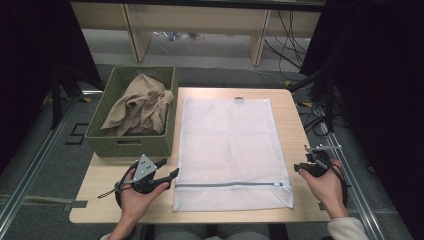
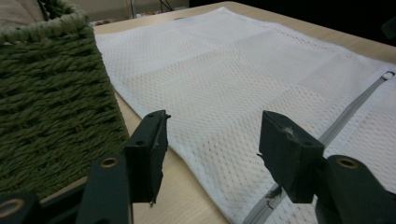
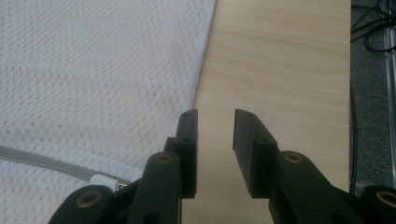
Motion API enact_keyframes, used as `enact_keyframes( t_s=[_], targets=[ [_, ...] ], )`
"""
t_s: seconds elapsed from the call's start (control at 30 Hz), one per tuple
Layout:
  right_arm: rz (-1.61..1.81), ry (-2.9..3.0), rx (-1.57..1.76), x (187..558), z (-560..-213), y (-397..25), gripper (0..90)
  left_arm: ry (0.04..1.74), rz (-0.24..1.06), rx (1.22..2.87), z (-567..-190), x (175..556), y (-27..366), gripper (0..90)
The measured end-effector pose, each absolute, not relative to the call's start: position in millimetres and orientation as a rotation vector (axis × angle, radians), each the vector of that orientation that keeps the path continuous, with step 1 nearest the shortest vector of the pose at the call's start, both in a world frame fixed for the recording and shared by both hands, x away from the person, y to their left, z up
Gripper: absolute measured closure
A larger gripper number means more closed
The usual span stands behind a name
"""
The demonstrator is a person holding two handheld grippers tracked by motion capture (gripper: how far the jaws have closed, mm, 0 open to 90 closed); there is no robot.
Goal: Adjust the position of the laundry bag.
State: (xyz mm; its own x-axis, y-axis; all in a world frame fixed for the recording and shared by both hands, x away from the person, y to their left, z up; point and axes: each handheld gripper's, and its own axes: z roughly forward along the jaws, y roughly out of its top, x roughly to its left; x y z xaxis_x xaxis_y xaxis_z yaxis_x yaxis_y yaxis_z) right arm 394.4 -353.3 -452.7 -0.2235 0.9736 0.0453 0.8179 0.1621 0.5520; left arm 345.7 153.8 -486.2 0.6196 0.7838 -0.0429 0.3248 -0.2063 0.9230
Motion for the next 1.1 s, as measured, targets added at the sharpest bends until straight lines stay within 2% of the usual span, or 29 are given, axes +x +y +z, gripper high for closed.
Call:
enact_keyframes(
  t_s=[0.07,0.23,0.4,0.53,0.77,0.97,1.1],
  targets=[
    [0.660,2.130,1.734,394,-451,-353,73.3,0.897,0.529,1.798,-486,345,152,46.2],
    [0.614,2.162,1.800,394,-448,-350,75.1,0.873,0.502,1.864,-486,345,141,46.6],
    [0.587,2.224,1.784,395,-452,-352,74.9,0.818,0.417,2.049,-492,347,134,40.3],
    [0.566,2.213,1.835,395,-451,-349,74.3,0.788,0.392,2.083,-492,346,131,39.7],
    [0.523,2.315,1.821,402,-459,-347,71.8,0.735,0.326,2.199,-496,348,123,33.1],
    [0.497,2.373,1.819,407,-466,-341,70.6,0.668,0.302,2.297,-506,354,113,35.5],
    [0.495,2.386,1.805,409,-470,-340,70.7,0.714,0.294,2.311,-510,357,111,39.6]
  ],
)
